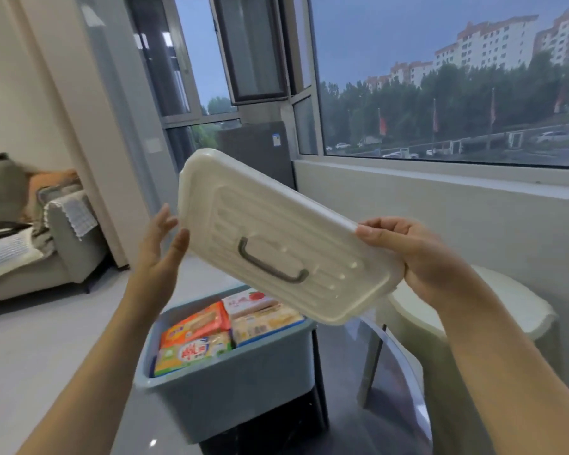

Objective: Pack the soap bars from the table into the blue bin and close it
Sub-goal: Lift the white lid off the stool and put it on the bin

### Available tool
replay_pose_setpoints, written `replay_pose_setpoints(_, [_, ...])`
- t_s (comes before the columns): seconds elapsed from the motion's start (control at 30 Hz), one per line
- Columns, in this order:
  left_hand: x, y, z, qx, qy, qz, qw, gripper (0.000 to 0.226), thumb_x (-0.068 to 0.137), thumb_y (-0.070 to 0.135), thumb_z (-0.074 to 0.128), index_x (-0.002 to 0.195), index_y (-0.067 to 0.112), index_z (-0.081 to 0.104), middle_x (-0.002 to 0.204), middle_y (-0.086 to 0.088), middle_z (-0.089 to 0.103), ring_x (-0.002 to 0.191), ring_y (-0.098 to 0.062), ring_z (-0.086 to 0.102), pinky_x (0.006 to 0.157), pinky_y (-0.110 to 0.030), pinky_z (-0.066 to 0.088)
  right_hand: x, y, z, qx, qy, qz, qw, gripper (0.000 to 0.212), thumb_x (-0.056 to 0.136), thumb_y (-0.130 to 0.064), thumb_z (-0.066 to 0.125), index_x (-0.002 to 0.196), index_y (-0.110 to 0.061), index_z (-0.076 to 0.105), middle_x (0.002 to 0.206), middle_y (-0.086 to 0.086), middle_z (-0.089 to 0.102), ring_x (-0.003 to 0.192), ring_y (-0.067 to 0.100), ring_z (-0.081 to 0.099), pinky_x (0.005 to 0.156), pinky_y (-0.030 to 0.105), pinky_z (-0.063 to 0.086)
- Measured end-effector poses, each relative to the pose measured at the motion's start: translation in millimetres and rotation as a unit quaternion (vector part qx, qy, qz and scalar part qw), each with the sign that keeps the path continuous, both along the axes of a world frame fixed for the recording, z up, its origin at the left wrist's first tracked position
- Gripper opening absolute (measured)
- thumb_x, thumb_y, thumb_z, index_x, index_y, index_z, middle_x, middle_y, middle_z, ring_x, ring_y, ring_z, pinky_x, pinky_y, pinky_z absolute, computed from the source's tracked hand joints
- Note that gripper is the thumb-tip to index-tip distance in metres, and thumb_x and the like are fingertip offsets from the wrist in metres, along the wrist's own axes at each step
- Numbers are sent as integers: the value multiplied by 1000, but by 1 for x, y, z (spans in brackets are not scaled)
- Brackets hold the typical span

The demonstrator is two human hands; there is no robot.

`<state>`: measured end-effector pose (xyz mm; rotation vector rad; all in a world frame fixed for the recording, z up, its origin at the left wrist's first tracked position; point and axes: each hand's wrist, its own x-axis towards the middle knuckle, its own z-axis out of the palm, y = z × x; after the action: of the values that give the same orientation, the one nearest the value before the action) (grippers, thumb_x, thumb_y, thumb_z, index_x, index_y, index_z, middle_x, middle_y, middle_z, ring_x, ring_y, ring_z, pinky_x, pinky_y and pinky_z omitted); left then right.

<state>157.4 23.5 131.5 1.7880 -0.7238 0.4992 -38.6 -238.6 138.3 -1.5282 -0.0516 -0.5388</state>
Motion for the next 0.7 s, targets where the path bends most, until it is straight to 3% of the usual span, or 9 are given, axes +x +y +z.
replay_pose_setpoints(0.1, [8,26,0,7,16,-18,1000,62,84,49,54,138,22,38,140,-9,40,130,-24,41,108,-50,34,18,2,12,-24,-1,51,998,10,64,-24,74,72,-18,75,65,-1,71,58,13,65,51,20,52])
replay_pose_setpoints(0.2, [9,39,-2,-75,59,-65,993,55,78,40,57,124,13,42,122,-14,57,107,-19,59,87,-29,51,34,9,15,-25,-2,80,996,12,68,-25,68,73,-17,76,66,0,72,57,12,66,50,18,51])
replay_pose_setpoints(0.27, [11,47,-7,-99,62,-60,991,38,75,41,58,105,20,51,101,-8,65,86,-11,63,66,-16,53,44,15,13,-28,-21,52,998,15,67,-30,68,73,-18,75,64,-2,71,56,11,65,49,17,49])
replay_pose_setpoints(0.33, [11,53,-12,-142,73,-48,986,29,70,43,62,92,25,56,86,1,65,74,-5,63,57,-12,51,55,20,10,-21,-51,-7,998,20,64,-37,74,75,-20,75,63,-4,70,55,9,63,48,16,47])
replay_pose_setpoints(0.4, [11,56,-19,-184,87,-31,979,28,68,45,62,88,25,57,82,4,63,69,-3,62,54,-15,51,66,26,4,-16,-76,-74,994,33,58,-48,78,80,-24,74,67,-7,70,62,8,63,55,19,47])
replay_pose_setpoints(0.47, [10,58,-29,-207,107,-3,972,26,71,45,62,87,25,59,83,3,62,72,-9,60,58,-23,51,76,33,-5,-24,-75,-113,990,38,59,-54,70,88,-31,71,76,-12,71,69,5,64,61,21,49])
replay_pose_setpoints(0.57, [11,61,-47,-244,144,48,958,14,81,37,63,84,24,61,83,0,64,77,-18,58,66,-34,50,94,36,-28,-50,-48,-159,985,30,71,-45,68,98,-34,61,89,-9,68,79,9,65,65,22,50])
replay_pose_setpoints(0.7, [13,61,-68,-290,207,102,929,27,86,39,59,96,14,58,86,0,65,75,-17,61,60,-32,49,115,35,-58,-52,24,-169,984,36,79,-37,66,112,-32,51,96,1,64,86,17,64,73,33,54])
